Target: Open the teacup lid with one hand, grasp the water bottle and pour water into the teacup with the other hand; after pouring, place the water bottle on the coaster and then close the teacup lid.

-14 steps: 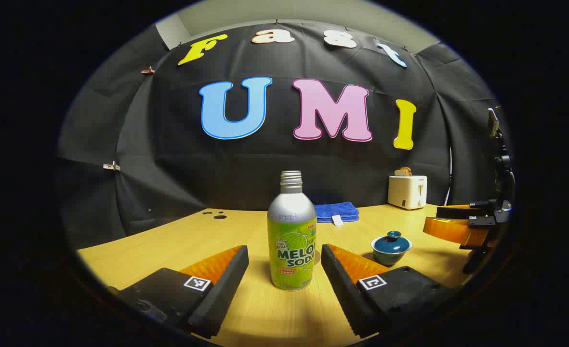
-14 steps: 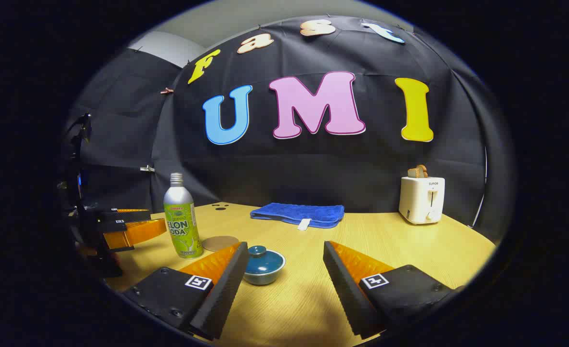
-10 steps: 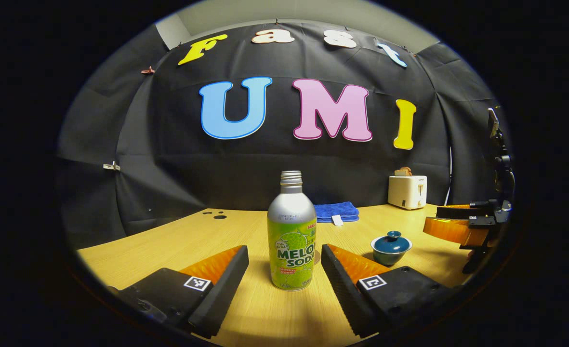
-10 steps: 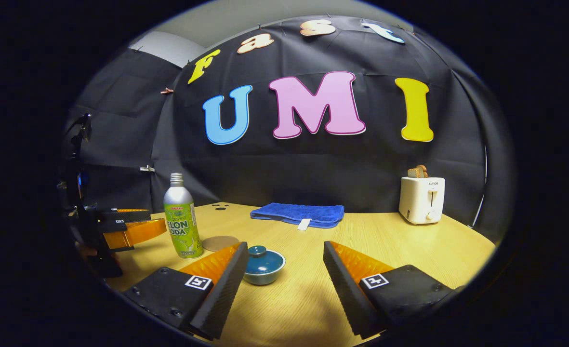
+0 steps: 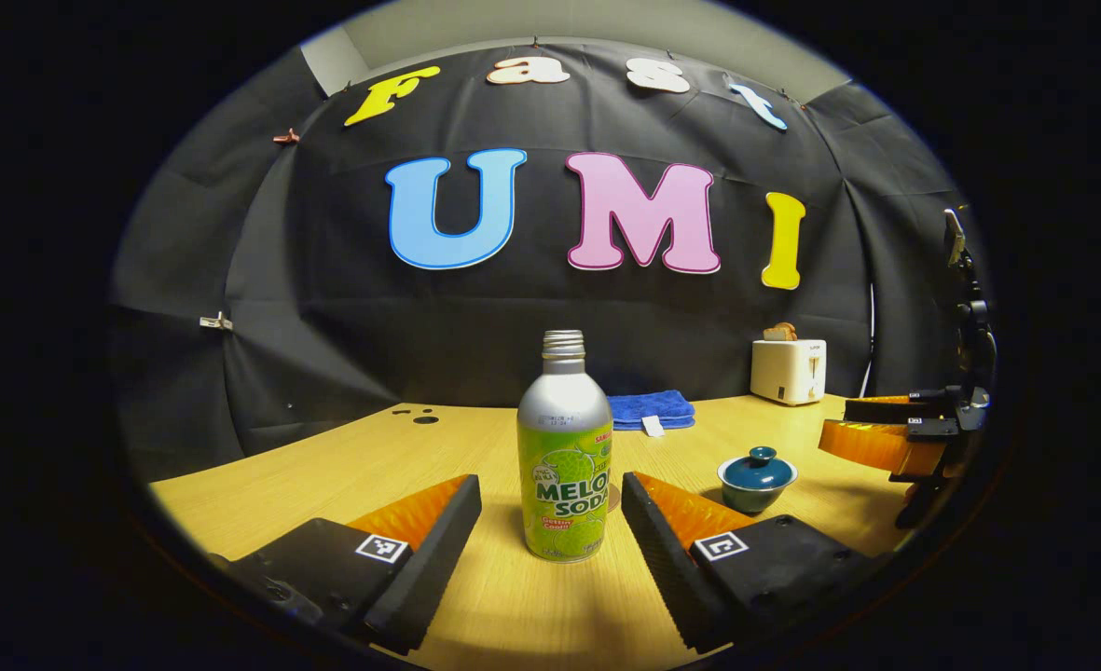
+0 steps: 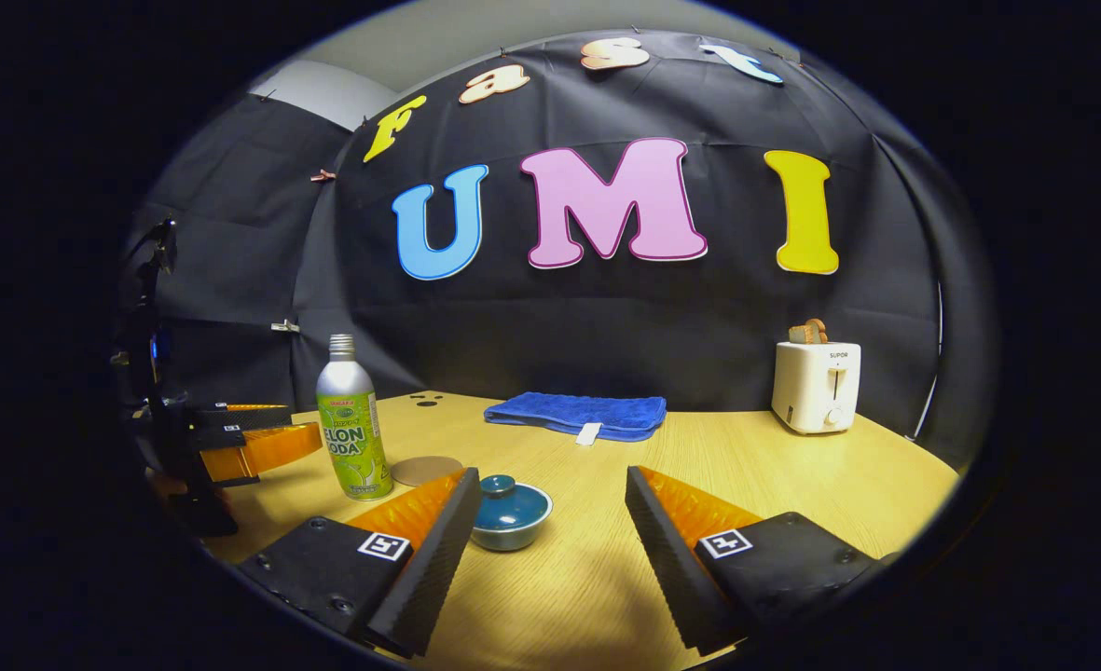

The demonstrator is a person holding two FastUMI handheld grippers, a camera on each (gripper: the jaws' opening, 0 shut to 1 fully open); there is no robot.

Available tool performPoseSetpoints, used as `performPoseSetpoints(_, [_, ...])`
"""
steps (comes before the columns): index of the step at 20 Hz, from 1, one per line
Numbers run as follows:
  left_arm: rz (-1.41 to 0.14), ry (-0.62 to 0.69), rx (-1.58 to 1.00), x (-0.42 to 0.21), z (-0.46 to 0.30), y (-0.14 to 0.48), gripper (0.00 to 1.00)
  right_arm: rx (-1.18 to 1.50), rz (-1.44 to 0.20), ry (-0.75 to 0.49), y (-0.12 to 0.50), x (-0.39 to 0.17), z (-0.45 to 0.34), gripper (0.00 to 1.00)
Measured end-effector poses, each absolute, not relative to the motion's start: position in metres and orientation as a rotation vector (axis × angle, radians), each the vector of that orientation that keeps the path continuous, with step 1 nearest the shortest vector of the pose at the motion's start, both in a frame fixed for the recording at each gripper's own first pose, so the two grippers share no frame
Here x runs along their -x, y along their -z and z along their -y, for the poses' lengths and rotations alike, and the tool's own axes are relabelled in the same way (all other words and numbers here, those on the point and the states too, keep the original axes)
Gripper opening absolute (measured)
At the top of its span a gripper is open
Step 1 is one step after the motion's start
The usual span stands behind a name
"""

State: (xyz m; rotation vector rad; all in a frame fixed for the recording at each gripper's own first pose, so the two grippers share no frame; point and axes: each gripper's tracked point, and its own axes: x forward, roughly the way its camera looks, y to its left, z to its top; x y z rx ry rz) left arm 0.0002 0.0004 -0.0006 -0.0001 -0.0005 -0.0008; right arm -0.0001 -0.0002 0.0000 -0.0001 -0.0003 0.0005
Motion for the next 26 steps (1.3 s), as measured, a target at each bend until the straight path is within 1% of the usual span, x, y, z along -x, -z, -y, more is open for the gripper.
performPoseSetpoints(6, [0.000, 0.001, 0.000, 0.000, 0.000, 0.000, 0.95, -0.001, -0.001, -0.004, 0.000, -0.004, -0.002, 0.96])
performPoseSetpoints(8, [0.000, 0.001, 0.001, 0.001, 0.000, -0.001, 0.96, -0.003, -0.008, -0.056, 0.003, -0.012, -0.018, 0.96])
performPoseSetpoints(9, [-0.001, 0.001, 0.001, 0.000, 0.000, -0.001, 0.95, -0.002, -0.017, -0.054, 0.004, -0.017, -0.019, 0.96])
performPoseSetpoints(13, [-0.001, 0.000, 0.001, 0.000, 0.000, -0.001, 0.96, 0.003, -0.114, -0.051, 0.020, -0.041, -0.027, 0.96])
performPoseSetpoints(15, [-0.001, 0.000, 0.001, 0.001, 0.000, -0.002, 0.96, 0.002, -0.180, -0.061, 0.031, -0.050, -0.030, 0.90])
performPoseSetpoints(17, [-0.002, 0.000, 0.001, 0.001, 0.000, -0.002, 0.95, -0.001, -0.202, -0.068, 0.033, -0.055, -0.034, 0.75])
performPoseSetpoints(19, [-0.002, 0.000, 0.001, 0.001, 0.000, -0.002, 0.96, 0.016, -0.208, -0.068, 0.034, -0.059, -0.036, 0.69])
performPoseSetpoints(23, [-0.001, 0.016, 0.001, 0.001, 0.003, -0.003, 0.96, 0.032, -0.233, -0.074, 0.038, -0.065, -0.040, 0.59])
performPoseSetpoints(24, [-0.001, 0.016, 0.001, -0.001, 0.003, -0.002, 0.95, 0.042, -0.235, -0.075, 0.038, -0.065, -0.040, 0.55])
performPoseSetpoints(25, [-0.001, 0.016, 0.001, -0.001, 0.003, -0.003, 0.95, 0.056, -0.230, -0.077, 0.038, -0.065, -0.041, 0.59])
performPoseSetpoints(26, [-0.001, 0.017, 0.001, -0.001, 0.003, -0.002, 0.96, 0.069, -0.226, -0.082, 0.037, -0.066, -0.043, 0.59])
